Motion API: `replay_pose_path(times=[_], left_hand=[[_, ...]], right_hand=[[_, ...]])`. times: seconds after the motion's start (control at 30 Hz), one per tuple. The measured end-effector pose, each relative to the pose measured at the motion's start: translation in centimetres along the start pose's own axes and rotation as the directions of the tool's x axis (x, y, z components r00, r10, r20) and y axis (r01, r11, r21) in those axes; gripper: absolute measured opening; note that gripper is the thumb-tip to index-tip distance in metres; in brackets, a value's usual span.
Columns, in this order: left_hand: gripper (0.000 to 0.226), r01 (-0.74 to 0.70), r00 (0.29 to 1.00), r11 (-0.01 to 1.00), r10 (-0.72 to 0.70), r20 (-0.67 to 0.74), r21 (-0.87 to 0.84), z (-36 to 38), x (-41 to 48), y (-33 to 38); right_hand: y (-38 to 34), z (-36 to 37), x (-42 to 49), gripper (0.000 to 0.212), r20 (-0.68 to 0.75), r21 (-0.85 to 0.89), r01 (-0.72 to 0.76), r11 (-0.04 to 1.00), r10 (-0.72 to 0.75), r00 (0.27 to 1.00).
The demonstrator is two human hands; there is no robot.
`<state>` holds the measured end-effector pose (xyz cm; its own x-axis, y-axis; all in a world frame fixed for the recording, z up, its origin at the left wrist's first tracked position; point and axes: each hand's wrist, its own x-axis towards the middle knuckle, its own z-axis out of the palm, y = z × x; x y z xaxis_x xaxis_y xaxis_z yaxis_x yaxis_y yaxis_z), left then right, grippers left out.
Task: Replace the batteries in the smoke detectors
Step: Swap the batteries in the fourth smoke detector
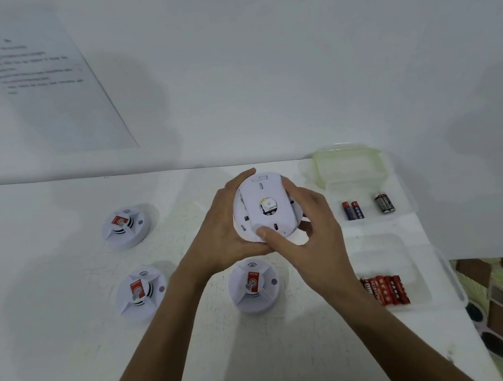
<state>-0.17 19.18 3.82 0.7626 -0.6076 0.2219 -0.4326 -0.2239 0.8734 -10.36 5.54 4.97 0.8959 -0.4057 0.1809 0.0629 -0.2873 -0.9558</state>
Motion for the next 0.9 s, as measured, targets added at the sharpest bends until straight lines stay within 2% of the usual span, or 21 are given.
replay_pose_path(times=[0.1,0.2,0.27,0.37,0.47,0.57,0.7,0.8,0.9], left_hand=[[0.1,0.028,1.0,1.0,-0.028,0.001,-0.008,0.6,-0.1,-0.3],[0.087,0.065,0.998,0.998,-0.065,-0.009,-0.009,0.3,-0.2,0.0],[0.086,0.049,0.999,0.997,-0.048,-0.016,0.056,-0.1,-0.1,0.6],[0.094,-0.035,0.999,0.997,0.034,0.012,0.069,-0.6,-0.3,0.3],[0.094,-0.059,0.998,0.995,0.058,0.017,0.077,-0.5,-0.5,0.3],[0.089,-0.084,0.996,0.995,0.084,-0.009,0.046,0.0,-0.8,0.9],[0.095,-0.085,0.996,0.994,0.087,-0.019,0.072,0.2,-0.9,0.7],[0.092,-0.106,0.994,0.99,0.107,0.003,0.095,0.4,-0.9,0.5],[0.095,-0.094,0.996,0.99,0.094,0.005,0.105,0.3,-0.9,-0.2]], right_hand=[[-0.1,0.2,-0.1,0.082,0.01,-0.022,0.002,1.0,-0.002,1.0],[-0.3,0.1,0.0,0.082,0.037,0.023,-0.001,1.0,0.001,0.999],[-0.4,-0.1,0.1,0.079,0.074,0.048,-0.008,0.999,0.004,0.997],[-0.6,-0.6,0.2,0.077,0.153,0.01,-0.011,1.0,0.009,0.988],[-0.5,-0.8,0.1,0.076,0.196,-0.016,-0.002,1.0,0.005,0.981],[-0.2,-0.5,-0.2,0.063,0.09,0.018,0.011,1.0,-0.013,0.996],[-0.3,-0.3,-0.3,0.036,-0.053,0.161,-0.089,0.983,0.099,0.994],[-0.5,-0.4,0.3,0.025,-0.061,0.234,-0.206,0.95,0.226,0.972],[-1.1,-0.5,0.5,0.015,-0.027,0.197,-0.246,0.949,0.256,0.966]])
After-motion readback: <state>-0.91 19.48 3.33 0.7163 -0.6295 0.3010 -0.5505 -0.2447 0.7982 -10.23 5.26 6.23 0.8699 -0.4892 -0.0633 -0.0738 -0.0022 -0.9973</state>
